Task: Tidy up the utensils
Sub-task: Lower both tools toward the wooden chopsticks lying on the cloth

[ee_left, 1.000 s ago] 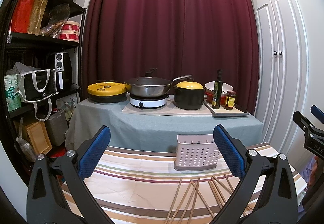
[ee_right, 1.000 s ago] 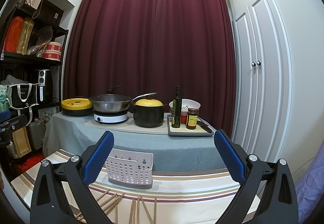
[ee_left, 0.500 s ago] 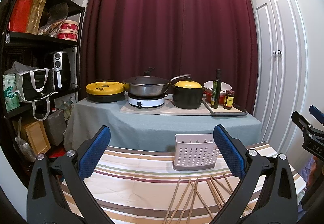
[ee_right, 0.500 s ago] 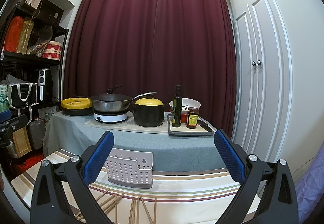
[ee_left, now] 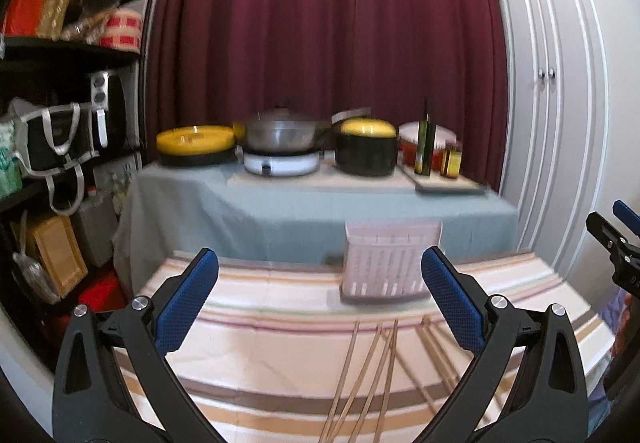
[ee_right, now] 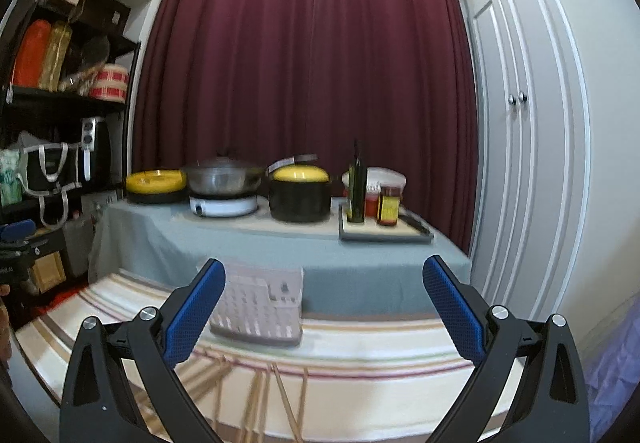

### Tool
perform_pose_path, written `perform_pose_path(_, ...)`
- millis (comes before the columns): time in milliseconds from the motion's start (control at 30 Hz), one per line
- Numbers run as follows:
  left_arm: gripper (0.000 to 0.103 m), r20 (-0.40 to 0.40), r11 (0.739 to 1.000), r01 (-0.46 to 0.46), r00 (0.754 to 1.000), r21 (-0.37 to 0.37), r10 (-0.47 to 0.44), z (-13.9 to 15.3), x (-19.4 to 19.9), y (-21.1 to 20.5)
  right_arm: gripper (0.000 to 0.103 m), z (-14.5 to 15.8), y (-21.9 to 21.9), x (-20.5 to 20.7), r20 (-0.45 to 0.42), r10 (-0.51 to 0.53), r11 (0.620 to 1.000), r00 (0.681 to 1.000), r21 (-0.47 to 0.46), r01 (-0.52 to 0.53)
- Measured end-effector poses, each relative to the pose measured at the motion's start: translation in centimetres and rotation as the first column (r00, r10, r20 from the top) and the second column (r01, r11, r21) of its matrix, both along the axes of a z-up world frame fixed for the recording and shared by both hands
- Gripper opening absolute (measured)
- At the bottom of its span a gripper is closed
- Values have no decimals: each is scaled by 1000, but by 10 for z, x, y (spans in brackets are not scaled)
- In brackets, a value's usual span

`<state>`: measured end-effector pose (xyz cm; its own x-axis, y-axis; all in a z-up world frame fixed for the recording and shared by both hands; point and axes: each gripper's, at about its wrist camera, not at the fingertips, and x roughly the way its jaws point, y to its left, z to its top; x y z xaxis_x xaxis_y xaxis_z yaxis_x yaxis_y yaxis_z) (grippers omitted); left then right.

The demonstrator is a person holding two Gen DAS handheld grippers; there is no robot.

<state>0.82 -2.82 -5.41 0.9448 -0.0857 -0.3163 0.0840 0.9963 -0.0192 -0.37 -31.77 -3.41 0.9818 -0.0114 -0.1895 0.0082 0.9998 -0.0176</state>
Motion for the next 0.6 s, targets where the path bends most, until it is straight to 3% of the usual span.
perform_pose_path(367, 98, -208, 999, 26, 978, 46, -16, -119, 16, 22, 96, -105, -18, 11, -175, 13, 998, 984, 68, -1)
perform_pose_path(500, 83, -295, 997, 33, 955, 69, -11, -156, 19, 27, 96, -128, -14, 11, -213, 25, 998, 977, 56, -13)
perform_pose_path(600, 81, -335, 997, 45, 942, 70, -19, -178, 20, 26, 96, -143, -11, 14, -233, 40, 998, 972, 49, -30)
